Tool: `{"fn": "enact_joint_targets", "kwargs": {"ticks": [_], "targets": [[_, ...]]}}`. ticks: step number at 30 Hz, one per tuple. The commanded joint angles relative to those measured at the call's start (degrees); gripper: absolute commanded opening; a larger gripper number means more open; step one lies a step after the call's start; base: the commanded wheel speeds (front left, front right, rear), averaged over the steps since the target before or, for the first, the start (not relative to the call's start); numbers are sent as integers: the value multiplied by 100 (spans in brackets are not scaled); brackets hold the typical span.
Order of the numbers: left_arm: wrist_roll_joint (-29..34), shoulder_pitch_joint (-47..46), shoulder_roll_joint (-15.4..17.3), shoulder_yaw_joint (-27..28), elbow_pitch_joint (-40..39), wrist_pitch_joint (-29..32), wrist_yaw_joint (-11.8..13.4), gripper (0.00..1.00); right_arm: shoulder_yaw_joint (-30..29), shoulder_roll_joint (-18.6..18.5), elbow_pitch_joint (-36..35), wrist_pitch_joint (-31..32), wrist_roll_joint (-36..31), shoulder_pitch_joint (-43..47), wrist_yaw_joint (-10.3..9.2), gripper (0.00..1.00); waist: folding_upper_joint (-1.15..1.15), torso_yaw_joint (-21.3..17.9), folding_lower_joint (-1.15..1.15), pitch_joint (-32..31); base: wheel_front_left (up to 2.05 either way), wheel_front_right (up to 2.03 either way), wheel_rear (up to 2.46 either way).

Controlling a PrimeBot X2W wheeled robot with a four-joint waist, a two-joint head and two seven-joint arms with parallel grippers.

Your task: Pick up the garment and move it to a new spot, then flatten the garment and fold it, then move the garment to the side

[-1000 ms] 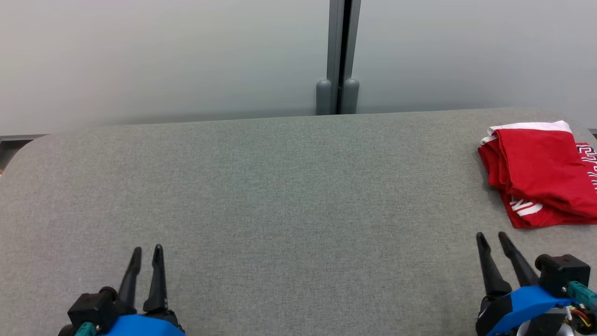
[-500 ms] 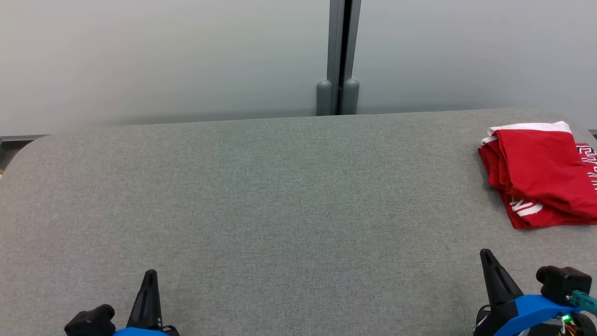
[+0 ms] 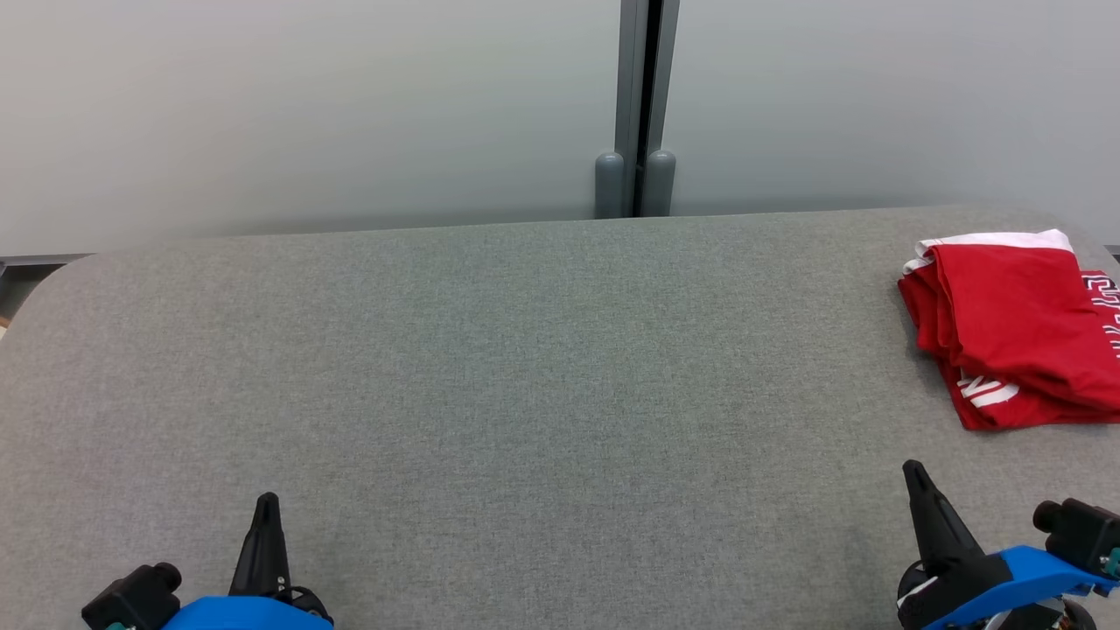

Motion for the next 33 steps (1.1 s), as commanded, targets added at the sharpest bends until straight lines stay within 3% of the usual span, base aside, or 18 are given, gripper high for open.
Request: {"fn": "enact_joint_targets", "kwargs": {"ticks": [1, 33], "targets": [[-193, -190, 14, 52, -109, 43, -20, 0, -12, -25, -62, 9, 230, -176, 1, 0, 0, 1, -1, -2, 0, 0, 0], [-2366, -425, -89, 355, -325, 672, -64, 0, -25, -39, 88, 156, 2765, -392, 2, 0, 0, 26, -1, -40, 0, 0, 0]]}}
